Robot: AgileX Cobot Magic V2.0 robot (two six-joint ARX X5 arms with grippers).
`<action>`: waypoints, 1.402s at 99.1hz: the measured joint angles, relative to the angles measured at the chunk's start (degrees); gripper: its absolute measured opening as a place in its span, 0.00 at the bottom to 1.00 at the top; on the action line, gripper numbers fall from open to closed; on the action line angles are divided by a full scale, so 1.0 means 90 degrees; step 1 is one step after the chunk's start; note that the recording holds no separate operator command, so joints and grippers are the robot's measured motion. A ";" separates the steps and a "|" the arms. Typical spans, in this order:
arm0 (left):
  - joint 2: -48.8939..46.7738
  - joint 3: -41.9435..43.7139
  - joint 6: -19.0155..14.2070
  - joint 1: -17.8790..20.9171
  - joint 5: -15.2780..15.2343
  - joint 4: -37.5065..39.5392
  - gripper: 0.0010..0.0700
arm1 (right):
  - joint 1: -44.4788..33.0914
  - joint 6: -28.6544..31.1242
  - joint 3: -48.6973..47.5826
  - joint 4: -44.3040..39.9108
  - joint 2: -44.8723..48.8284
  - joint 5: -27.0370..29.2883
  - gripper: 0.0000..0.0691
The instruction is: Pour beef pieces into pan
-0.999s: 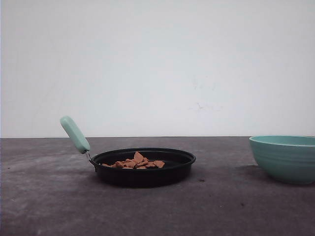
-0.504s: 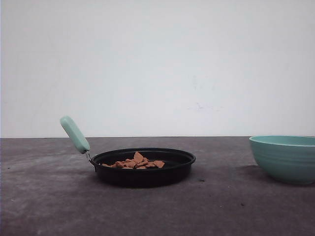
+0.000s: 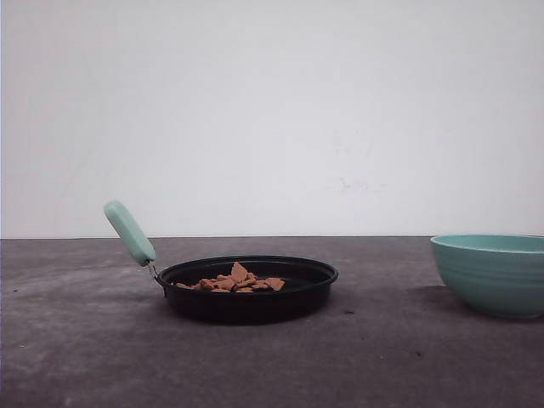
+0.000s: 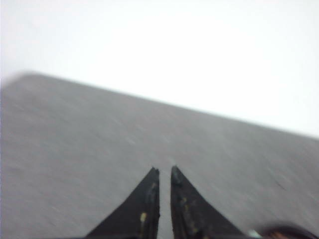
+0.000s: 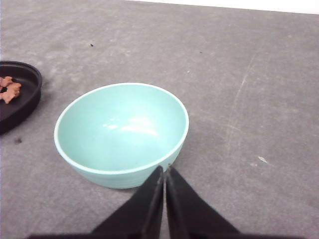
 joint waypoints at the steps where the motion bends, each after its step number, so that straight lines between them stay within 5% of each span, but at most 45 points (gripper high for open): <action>1: -0.0044 -0.0085 0.0012 0.0051 -0.0002 0.0073 0.01 | 0.0000 0.0000 0.0000 0.0000 0.0000 0.0000 0.01; 12: -0.0374 -0.1219 0.0005 0.0410 0.0138 0.0760 0.01 | 0.0000 0.0000 0.0000 0.0000 0.0000 0.0000 0.01; 29: -0.0903 -0.2888 -0.0236 0.0748 0.1120 0.1141 0.01 | 0.0000 0.0000 0.0000 0.0000 0.0000 0.0002 0.01; 40: -0.1056 -0.3400 -0.0262 0.0860 0.1406 0.1037 0.01 | 0.0000 0.0000 0.0000 0.0000 0.0000 0.0000 0.01; 82: -0.1059 -0.3417 0.0981 0.1018 0.1231 0.0554 0.01 | 0.0000 0.0000 0.0000 0.0005 0.0000 0.0000 0.01; 95: -0.1059 -0.3441 0.1027 0.1020 0.0770 0.0653 0.01 | 0.0000 0.0000 0.0000 0.0005 0.0000 0.0000 0.01; 139: -0.1059 -0.3441 0.0976 0.1020 0.0767 0.0658 0.01 | 0.0000 0.0000 -0.0002 0.0005 0.0000 0.0000 0.01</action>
